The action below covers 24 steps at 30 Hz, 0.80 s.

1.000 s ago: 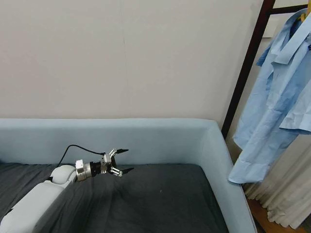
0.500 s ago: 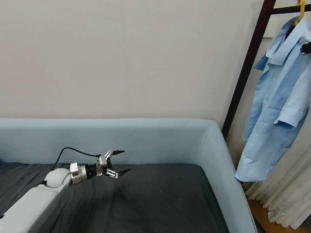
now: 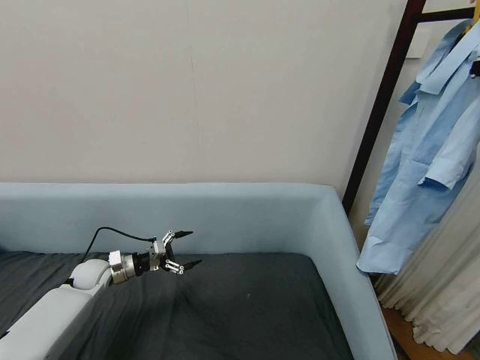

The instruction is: Pick up the clothes from the sofa and hang them on the clothes hanger.

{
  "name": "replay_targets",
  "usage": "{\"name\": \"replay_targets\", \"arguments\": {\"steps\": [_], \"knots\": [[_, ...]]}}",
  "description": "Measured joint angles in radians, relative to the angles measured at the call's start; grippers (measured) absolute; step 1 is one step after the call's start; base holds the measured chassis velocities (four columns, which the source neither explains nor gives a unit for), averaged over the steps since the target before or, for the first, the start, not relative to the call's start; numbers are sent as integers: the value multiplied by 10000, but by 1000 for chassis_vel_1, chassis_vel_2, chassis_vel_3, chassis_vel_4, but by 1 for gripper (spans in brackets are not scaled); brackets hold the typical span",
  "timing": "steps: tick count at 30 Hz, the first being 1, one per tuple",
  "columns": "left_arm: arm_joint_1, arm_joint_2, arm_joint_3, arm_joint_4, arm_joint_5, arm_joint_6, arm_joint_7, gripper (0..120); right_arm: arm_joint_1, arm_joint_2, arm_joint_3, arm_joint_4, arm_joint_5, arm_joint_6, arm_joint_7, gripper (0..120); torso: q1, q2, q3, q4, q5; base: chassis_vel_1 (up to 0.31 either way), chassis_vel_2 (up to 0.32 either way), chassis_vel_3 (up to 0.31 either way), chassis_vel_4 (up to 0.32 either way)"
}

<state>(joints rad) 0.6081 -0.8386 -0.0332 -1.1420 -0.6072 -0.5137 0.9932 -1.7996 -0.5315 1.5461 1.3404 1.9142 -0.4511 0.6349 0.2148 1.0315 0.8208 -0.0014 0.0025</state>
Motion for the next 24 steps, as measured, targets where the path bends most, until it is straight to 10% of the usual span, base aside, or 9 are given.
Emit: {"name": "replay_targets", "arguments": {"steps": [24], "knots": [[-234,-134,215,313,4,-27,-9,100,-750,22,877,-536,40,-197,114,7,0,0,0,-1,3,0,0,0,0]]}}
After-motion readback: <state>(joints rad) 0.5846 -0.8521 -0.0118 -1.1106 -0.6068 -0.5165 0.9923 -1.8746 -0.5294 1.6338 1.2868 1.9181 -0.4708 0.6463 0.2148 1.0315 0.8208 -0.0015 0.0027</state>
